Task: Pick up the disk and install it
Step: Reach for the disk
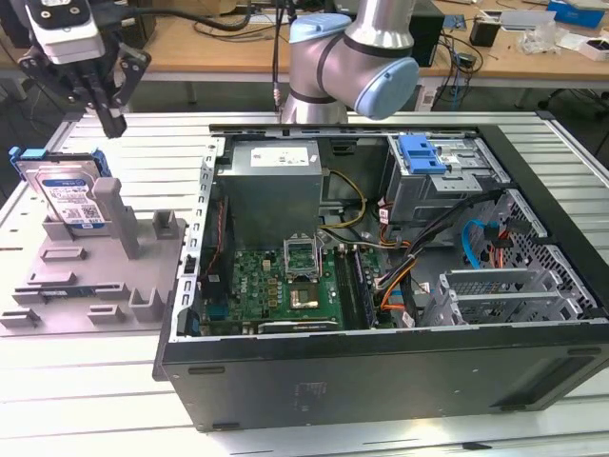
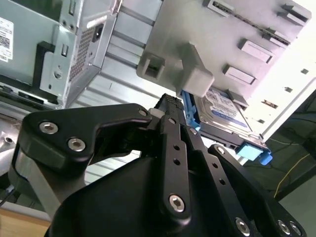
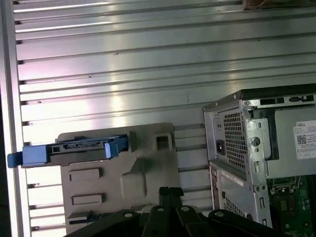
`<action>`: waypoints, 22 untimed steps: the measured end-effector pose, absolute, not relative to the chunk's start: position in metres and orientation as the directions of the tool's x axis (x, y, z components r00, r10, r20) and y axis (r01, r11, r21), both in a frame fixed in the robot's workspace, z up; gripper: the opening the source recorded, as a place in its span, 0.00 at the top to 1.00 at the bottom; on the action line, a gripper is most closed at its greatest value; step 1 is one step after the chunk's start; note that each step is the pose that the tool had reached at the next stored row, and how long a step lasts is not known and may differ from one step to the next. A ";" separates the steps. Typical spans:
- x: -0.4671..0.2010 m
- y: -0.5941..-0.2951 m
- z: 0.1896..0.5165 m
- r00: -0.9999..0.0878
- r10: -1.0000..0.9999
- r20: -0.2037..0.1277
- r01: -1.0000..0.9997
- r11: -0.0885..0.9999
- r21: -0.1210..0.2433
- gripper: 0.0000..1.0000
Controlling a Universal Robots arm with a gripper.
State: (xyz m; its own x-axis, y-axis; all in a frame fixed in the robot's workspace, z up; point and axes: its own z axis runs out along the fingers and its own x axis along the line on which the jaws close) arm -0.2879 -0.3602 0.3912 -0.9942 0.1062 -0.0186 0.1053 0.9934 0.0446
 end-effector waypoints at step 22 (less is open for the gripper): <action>-0.361 -0.314 0.385 -0.994 0.109 -0.018 0.108 0.993 0.044 0.89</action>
State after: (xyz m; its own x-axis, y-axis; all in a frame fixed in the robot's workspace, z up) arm -0.3607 -0.3140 0.3850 -0.9938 0.1092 -0.0181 0.1083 0.9931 0.0445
